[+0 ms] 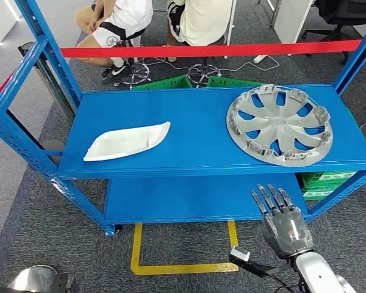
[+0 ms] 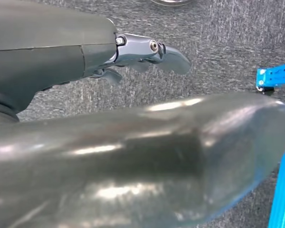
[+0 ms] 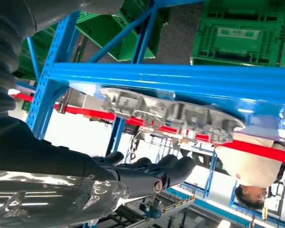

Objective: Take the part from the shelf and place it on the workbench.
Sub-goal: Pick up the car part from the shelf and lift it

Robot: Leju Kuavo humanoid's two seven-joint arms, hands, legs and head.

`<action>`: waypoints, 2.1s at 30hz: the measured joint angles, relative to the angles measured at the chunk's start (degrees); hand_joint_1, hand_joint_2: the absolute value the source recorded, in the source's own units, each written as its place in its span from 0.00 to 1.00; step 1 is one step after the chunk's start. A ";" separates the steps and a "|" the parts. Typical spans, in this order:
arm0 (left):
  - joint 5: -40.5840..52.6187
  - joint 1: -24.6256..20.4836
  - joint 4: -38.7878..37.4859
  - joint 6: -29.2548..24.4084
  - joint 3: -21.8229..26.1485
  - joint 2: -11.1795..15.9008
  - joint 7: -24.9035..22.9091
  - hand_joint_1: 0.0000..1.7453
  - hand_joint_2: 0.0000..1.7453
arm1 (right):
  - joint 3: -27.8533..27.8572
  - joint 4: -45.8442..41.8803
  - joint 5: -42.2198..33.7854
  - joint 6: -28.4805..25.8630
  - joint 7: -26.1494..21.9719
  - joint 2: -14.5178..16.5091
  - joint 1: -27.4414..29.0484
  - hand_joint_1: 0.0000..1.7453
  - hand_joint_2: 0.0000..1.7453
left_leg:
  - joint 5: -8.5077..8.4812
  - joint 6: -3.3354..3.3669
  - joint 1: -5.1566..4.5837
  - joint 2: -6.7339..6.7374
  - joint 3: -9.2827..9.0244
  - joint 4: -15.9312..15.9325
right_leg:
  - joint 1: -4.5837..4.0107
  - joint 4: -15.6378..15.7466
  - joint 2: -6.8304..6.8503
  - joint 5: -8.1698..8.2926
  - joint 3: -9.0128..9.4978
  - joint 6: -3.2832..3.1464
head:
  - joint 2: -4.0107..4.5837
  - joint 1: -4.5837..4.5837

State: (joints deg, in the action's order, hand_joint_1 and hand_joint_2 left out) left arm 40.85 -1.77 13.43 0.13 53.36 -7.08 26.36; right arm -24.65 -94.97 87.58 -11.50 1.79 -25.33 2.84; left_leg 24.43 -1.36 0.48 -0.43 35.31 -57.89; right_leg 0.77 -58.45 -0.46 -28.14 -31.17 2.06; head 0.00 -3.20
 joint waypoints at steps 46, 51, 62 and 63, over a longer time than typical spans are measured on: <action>10.30 -0.40 -0.05 2.59 0.52 -0.21 -0.85 0.00 0.00 | 19.17 30.00 -22.23 2.68 -6.71 8.49 -23.64 0.00 1.00 | -0.60 1.35 -0.03 -0.20 -0.20 0.30 | -0.25 1.18 0.07 0.41 0.65 1.04 | 0.00 0.48; 11.41 -0.61 -0.05 3.16 0.43 0.00 -0.90 0.00 0.00 | 12.41 39.82 -22.35 13.50 -9.20 7.80 -32.14 0.00 1.00 | -0.72 1.28 -0.03 -0.21 -0.18 0.30 | -0.25 1.14 0.12 0.48 0.61 1.04 | 0.00 0.49; 13.37 -1.28 -0.06 3.38 0.43 0.06 -1.68 0.00 0.00 | -4.09 53.99 -21.44 17.08 -9.04 7.86 -44.82 0.00 1.00 | -0.76 1.27 -0.03 -0.23 -0.17 0.30 | -0.25 1.03 0.17 0.50 0.57 1.03 | 0.00 0.48; 13.38 -1.30 -0.07 3.39 0.43 0.06 -1.68 0.00 0.00 | -4.77 54.56 -21.41 17.11 -9.04 7.89 -45.26 0.00 1.00 | -0.76 1.27 -0.03 -0.24 -0.17 0.30 | -0.25 1.02 0.17 0.50 0.57 1.03 | 0.00 0.48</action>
State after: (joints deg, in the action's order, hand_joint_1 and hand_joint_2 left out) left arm 54.23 -3.06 13.36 3.52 53.80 -7.02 24.68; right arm -29.43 -40.42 66.17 5.61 -7.26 -17.44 -42.43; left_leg 23.67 -0.09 0.46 -0.67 35.13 -57.58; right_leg 0.52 -57.43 -0.29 -27.64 -30.61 3.09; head 0.00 -2.72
